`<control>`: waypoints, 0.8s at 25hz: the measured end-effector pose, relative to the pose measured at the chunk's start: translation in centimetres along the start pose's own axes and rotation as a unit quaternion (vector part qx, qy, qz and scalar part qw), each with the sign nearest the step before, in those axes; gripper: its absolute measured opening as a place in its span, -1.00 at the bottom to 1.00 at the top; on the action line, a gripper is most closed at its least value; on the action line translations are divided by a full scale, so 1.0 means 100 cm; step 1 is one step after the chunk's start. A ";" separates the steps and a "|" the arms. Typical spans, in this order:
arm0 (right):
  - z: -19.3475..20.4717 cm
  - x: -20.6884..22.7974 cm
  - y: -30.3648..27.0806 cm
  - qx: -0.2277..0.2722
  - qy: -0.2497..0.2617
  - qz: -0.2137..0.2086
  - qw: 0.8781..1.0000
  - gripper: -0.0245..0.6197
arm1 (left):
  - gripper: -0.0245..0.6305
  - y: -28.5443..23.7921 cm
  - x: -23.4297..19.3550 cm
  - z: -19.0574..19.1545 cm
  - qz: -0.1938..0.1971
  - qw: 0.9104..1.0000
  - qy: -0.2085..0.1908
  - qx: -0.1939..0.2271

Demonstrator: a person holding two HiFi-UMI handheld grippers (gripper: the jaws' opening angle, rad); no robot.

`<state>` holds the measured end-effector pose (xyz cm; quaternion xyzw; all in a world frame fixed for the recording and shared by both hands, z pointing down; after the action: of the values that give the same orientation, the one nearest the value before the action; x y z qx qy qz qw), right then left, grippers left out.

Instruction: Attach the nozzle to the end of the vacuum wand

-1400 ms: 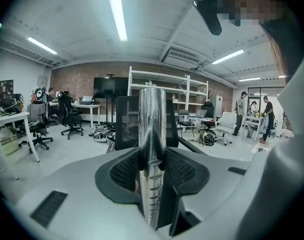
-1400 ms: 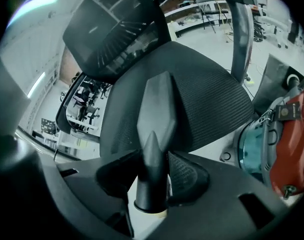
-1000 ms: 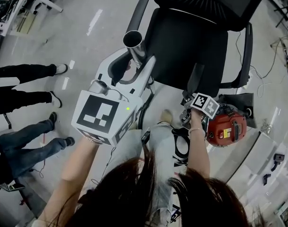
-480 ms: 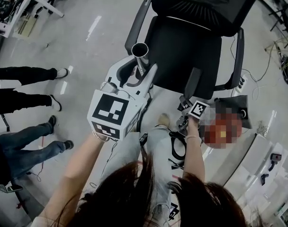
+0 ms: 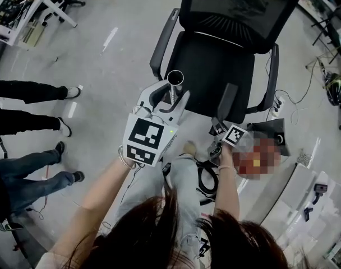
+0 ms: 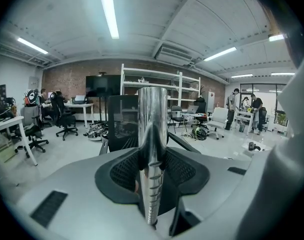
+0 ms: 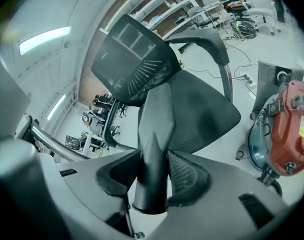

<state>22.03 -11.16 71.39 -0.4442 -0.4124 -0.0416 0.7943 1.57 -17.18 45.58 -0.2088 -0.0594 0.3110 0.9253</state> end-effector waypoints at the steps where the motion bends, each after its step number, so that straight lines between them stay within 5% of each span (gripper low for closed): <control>1: -0.001 -0.005 0.004 0.003 0.002 -0.002 1.000 -0.35 | -0.44 0.002 0.001 -0.001 0.001 1.000 -0.001 -0.001; 20: 0.023 -0.113 0.079 0.069 0.042 -0.049 0.996 -0.35 | -0.44 0.048 0.003 -0.001 0.035 0.999 -0.015 -0.006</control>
<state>16.62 -8.11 58.84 -0.3654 -0.4018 -0.0704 0.8367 -0.83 -13.63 43.48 -0.2116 -0.0675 0.3456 0.9117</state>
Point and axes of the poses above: the fingertips, and each gripper's own axes: y backward along the fingers, x to its right, z out of its underside, the point moved 5 cm from there along y, backward along the fingers, and after that the axes turned 1 degree about -x, right-handed, at the moved point
